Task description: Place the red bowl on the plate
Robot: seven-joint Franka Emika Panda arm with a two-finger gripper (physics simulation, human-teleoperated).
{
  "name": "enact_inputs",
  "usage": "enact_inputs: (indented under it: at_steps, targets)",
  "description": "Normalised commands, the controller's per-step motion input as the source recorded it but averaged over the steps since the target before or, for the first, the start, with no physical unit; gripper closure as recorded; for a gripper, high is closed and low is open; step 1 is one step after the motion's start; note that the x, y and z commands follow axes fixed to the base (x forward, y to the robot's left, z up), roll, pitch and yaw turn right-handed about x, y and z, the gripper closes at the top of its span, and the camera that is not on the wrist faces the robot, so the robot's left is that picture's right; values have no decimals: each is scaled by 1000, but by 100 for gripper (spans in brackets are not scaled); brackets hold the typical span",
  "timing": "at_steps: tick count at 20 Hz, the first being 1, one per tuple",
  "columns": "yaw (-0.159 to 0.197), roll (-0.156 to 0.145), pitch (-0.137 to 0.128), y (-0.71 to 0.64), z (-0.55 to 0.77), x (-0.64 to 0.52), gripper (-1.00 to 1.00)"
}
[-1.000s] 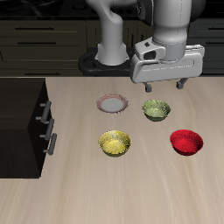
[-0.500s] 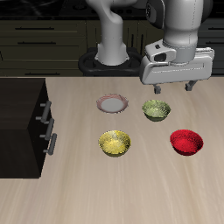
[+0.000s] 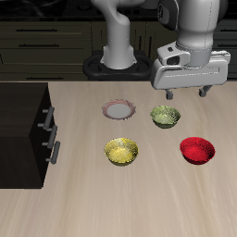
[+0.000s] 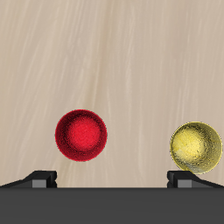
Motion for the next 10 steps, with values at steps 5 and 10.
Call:
enact_inputs:
  at_steps: [5,10]
  targets:
    - [20,-57,-7,-79,13,59,-100]
    - [11,-15,-13,-62,-3,-18,-100]
